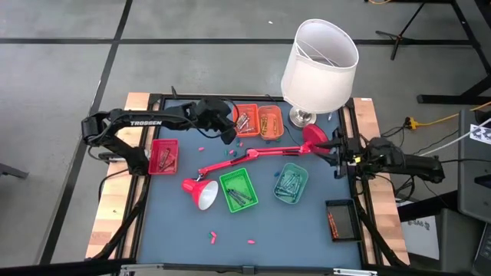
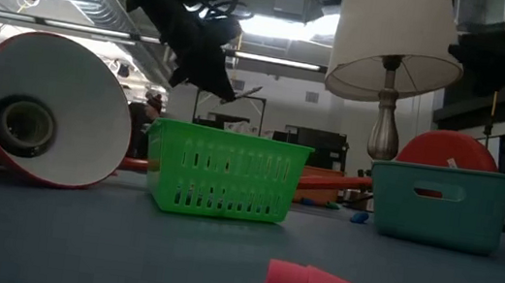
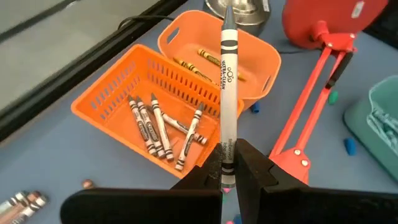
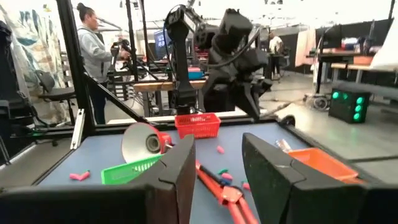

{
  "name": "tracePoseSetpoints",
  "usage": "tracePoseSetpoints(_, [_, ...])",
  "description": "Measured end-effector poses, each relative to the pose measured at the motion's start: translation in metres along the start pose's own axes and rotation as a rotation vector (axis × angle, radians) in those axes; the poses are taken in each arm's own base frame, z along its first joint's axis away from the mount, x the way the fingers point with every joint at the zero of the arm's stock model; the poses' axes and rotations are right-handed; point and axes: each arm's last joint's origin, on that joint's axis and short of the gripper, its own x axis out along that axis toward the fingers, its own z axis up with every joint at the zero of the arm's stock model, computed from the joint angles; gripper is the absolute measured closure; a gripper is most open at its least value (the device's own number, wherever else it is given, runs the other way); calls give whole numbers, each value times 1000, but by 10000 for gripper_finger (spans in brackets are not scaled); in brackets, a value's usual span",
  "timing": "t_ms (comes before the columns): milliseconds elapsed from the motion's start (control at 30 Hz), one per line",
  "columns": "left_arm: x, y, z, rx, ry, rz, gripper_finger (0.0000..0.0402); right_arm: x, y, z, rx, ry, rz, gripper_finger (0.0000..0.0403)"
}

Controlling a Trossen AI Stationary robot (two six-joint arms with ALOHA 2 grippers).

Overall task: Sort crayons
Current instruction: Put the gray crayon into the orange bin, then put the brown crayon into the red bin

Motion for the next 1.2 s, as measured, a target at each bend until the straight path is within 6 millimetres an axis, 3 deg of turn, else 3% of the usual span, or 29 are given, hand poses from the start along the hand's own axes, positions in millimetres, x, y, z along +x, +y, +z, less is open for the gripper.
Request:
tracePoseSetpoints(200, [19,0,-9,-22,52,21,396,7,0,-30,34,-42,39,274])
tracePoseSetpoints(600, [69,4,-18,-37,-9,11,396,7,1,-34,69,0,44,274])
tracePoseSetpoints(767, [73,11,-15,-46,-62,98,390,7,-1,-42,65,78,-9,274])
tracePoseSetpoints(1200, [71,27,-11,-74,-62,124,311,7,-1,-42,19,83,-19,274])
